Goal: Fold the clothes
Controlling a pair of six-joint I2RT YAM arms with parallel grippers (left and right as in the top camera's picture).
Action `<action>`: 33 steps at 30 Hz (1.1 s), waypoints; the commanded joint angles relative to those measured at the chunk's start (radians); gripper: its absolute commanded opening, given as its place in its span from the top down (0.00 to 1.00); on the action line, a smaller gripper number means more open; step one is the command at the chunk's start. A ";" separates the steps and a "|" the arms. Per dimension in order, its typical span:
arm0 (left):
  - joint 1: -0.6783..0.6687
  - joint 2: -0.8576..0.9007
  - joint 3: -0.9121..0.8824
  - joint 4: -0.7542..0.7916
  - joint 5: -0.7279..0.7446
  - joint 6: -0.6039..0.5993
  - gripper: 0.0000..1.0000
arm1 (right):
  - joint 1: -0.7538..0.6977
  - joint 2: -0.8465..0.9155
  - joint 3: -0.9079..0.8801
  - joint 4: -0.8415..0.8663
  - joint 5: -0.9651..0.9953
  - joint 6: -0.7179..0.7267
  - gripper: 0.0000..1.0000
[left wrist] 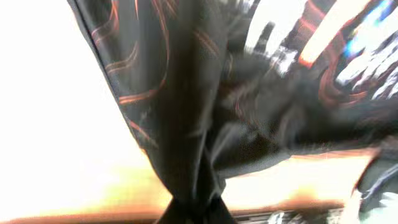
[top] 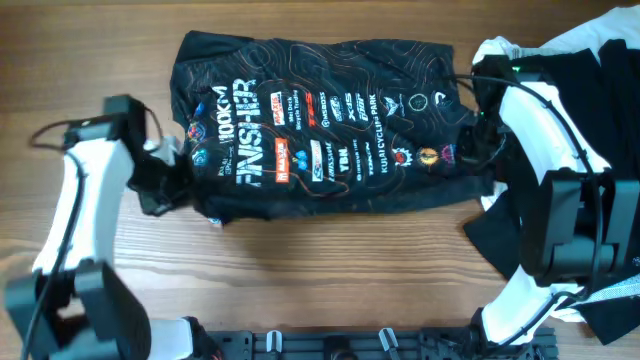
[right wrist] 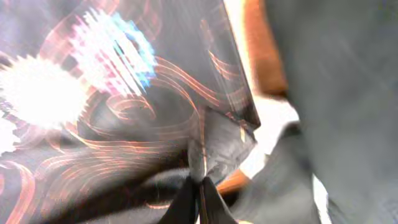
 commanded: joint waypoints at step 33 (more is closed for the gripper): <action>0.000 0.217 -0.002 0.546 0.097 -0.018 0.36 | -0.006 0.012 -0.032 0.476 -0.011 0.068 0.45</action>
